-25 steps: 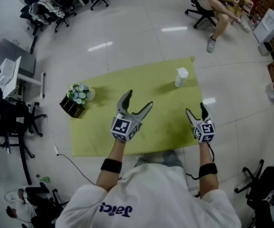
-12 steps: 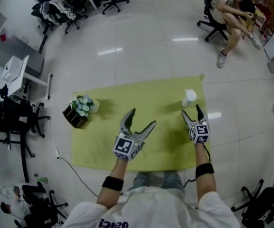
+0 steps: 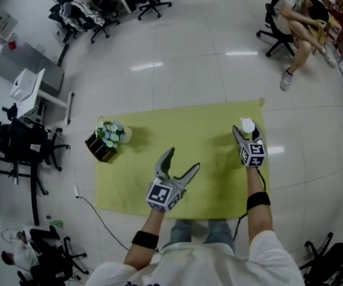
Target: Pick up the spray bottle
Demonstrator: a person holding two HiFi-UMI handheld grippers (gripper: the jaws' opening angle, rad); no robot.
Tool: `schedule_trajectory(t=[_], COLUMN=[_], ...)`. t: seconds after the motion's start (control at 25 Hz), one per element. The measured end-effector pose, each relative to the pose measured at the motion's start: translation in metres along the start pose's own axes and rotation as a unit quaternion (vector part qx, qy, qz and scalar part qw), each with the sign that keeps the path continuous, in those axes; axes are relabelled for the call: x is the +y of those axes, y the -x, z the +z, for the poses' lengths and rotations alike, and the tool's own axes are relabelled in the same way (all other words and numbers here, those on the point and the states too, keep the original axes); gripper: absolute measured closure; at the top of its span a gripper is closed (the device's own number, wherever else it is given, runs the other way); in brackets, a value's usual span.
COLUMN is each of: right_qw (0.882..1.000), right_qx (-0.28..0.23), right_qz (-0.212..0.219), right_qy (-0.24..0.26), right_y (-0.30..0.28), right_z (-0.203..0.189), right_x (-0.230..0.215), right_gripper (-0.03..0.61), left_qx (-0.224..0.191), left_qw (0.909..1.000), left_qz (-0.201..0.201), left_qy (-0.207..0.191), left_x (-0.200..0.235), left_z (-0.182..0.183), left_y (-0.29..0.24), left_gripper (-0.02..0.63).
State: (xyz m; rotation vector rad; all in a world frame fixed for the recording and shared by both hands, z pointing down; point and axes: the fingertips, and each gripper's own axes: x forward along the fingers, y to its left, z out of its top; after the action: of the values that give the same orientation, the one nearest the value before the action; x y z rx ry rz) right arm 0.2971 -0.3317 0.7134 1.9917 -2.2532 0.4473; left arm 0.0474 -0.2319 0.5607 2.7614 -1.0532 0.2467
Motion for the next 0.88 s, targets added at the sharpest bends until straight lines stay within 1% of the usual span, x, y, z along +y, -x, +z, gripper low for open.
schedule_trajectory(t=[0.12,0.16,0.2,0.24,0.32,0.44,0.56,0.68,0.88], right_qw=[1.000,1.000,1.000,1.000,0.999,0.999,0.999,0.999,0.997], right_qx=[-0.005,-0.004,-0.002,0.001,0.001,-0.004,0.000,0.002,-0.014], right_qz=[-0.003,-0.002,0.000,0.002,0.005,0.013,0.013,0.022,0.034], right_qy=[-0.001,0.005,0.015,0.025,0.037,0.040,0.046,0.048,0.062], right_y=[-0.011,-0.014,-0.016,-0.017,-0.017,-0.012,-0.001,0.006,0.020], right_z=[0.010,0.013,0.016,0.019,0.024,0.032,0.033,0.036,0.059], right_x=[-0.001,0.000,0.001,0.003,0.009,0.023,0.031,0.044,0.070], right_gripper=[0.192,0.205,0.336,0.375,0.377,0.379,0.379,0.379,0.379], left_qx=[-0.002,-0.002,-0.004,-0.005,-0.009,-0.014,-0.025,-0.033,-0.049], left_qw=[1.0000,1.0000,1.0000,1.0000,0.9999,0.9999,0.9996,0.9994,0.9988], left_qz=[0.001,0.001,0.002,0.003,0.005,0.005,0.003,0.000,0.003], left_qy=[0.005,0.005,0.005,0.005,0.006,0.006,0.012,0.009,0.008], left_x=[0.001,0.002,0.003,0.003,0.004,0.006,0.003,0.001,0.007], left_z=[-0.001,-0.001,0.000,0.001,0.002,0.006,0.011,0.018,0.027], left_y=[0.005,0.006,0.007,0.007,0.009,0.013,0.014,0.016,0.030], left_gripper=[0.175,0.175,0.175,0.175,0.175,0.175,0.175,0.175,0.175])
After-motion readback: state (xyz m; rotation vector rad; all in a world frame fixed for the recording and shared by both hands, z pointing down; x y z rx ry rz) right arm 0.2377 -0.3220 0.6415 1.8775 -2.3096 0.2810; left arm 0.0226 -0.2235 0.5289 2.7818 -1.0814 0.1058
